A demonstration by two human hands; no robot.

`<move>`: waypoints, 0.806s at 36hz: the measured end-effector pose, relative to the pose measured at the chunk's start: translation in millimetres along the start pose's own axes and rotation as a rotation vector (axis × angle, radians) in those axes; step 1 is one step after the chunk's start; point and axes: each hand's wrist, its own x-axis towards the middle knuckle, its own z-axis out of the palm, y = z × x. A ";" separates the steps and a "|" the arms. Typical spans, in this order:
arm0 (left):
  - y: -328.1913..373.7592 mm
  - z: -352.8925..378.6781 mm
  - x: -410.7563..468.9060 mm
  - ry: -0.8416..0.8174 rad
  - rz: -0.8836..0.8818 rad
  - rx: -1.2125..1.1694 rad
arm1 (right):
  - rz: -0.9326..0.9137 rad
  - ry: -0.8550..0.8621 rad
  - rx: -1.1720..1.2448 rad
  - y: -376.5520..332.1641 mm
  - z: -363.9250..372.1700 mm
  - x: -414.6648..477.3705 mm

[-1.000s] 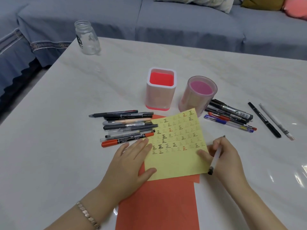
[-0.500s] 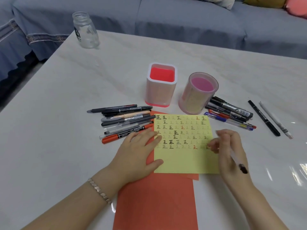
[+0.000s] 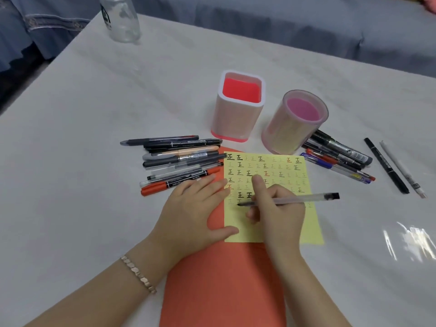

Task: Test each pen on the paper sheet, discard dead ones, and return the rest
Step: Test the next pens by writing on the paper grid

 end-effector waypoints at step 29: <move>1.4 -2.2 0.2 0.016 -0.013 -0.037 | -0.142 0.067 -0.228 25.3 20.2 -7.1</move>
